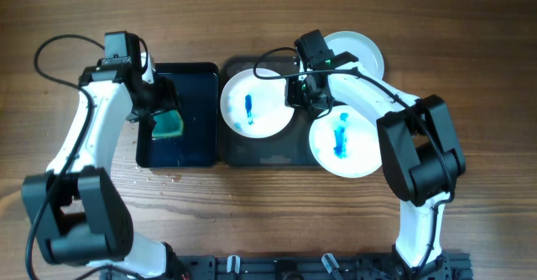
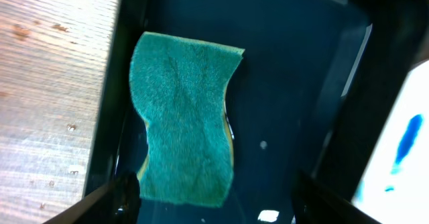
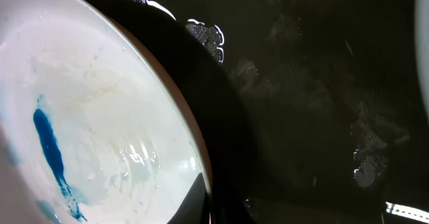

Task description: Clean dirty plates on tray and stack at the side

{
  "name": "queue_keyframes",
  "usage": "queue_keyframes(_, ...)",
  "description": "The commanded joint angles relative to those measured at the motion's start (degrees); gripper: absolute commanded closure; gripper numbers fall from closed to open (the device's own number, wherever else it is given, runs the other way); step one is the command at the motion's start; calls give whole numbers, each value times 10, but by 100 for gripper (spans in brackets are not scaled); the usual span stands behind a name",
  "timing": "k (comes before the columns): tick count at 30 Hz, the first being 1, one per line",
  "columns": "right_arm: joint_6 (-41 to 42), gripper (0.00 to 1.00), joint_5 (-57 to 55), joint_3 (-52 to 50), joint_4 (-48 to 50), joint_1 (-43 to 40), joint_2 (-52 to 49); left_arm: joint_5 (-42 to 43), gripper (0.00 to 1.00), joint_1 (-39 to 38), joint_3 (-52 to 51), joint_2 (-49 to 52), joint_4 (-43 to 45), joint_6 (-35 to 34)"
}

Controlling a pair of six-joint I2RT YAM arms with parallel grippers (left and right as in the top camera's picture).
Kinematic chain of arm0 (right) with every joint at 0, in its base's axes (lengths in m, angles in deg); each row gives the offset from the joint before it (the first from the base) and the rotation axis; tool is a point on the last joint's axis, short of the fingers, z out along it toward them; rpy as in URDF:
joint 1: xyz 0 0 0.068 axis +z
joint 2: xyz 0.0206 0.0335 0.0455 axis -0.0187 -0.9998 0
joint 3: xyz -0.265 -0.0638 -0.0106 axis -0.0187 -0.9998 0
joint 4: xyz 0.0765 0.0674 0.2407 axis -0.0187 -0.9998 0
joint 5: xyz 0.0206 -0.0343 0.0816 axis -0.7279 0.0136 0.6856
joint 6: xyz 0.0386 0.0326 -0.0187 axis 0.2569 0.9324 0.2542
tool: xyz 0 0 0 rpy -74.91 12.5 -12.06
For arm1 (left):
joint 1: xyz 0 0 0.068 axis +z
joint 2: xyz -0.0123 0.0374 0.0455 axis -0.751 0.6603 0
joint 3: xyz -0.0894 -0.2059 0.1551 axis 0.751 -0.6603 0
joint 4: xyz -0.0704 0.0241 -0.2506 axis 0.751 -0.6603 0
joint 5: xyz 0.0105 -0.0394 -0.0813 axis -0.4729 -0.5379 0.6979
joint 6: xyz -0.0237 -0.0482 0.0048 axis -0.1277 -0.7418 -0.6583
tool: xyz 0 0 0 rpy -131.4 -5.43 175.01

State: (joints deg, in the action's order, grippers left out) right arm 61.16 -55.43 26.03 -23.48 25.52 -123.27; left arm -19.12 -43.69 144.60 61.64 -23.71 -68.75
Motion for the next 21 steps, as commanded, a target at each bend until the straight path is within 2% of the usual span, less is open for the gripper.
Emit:
queue_keyframes(1, 10, 96, -2, 6, 2, 0, -23, 1, 33, 3, 9, 40, 9, 93)
queue_keyframes(10, 10, 96, 1, 6, 2, 0, -23, 3, 33, 3, 9, 87, 25, 123)
queue_keyframes(12, 10, 96, 3, 6, 2, -1, -23, -3, 35, 3, 9, 95, 33, 121)
queue_keyframes(18, 3, 96, 9, 6, 2, -4, -23, -49, 36, 3, 9, 102, 45, 62)
queue_keyframes(21, 4, 96, 11, 6, 3, -4, -23, -61, 40, 3, 9, 103, 45, 35)
